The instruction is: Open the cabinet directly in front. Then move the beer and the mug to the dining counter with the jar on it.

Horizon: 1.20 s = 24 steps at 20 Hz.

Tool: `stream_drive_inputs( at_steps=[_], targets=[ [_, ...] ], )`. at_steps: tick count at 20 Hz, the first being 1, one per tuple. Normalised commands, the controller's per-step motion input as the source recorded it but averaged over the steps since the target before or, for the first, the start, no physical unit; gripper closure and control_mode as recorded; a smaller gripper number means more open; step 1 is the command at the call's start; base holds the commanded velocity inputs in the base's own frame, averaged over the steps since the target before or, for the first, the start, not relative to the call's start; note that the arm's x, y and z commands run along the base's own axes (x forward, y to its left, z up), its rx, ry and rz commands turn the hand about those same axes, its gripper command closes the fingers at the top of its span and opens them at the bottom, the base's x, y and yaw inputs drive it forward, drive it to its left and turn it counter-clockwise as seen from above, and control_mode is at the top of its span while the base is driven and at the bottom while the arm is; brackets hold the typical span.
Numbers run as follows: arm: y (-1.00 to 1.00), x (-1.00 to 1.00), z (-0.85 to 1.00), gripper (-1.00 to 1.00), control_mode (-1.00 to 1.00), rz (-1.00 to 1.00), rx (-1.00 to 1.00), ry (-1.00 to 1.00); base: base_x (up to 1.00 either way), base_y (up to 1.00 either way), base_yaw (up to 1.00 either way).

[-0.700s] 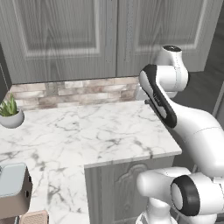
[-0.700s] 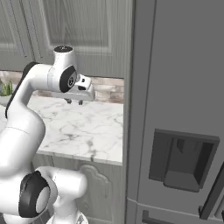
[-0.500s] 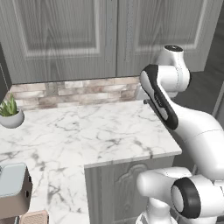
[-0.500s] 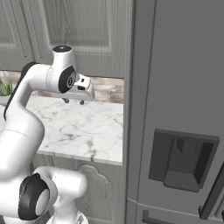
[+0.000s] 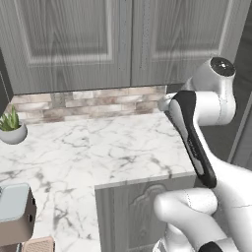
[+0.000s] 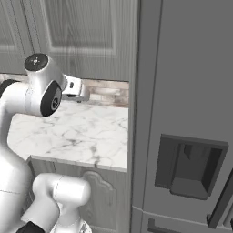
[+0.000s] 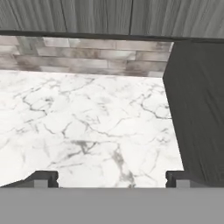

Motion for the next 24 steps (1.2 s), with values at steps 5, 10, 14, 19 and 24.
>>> stream_drive_inputs(
  at_steps=[5, 10, 14, 19, 24],
  targets=[
    [0.02, -0.57, 0.43, -1.0, -1.0, 0.0, 0.0, -0.57, 0.0, 0.0, 0.0],
    [0.26, -0.21, 0.53, -1.0, -1.0, 0.0, 0.0, -0.5, 0.0, 0.0, 0.0],
    [0.4, -0.01, 0.63, -1.0, -1.0, 0.0, -0.01, -0.45, 0.0, 0.0, 0.0],
    [0.31, 0.0, 0.51, -1.0, -1.0, 0.0, -0.02, -0.34, 0.0, 0.0, 0.0],
    [0.23, 0.04, 0.43, -1.0, -1.0, 0.0, 0.0, -0.23, 0.0, 0.0, 0.0]
  ],
)
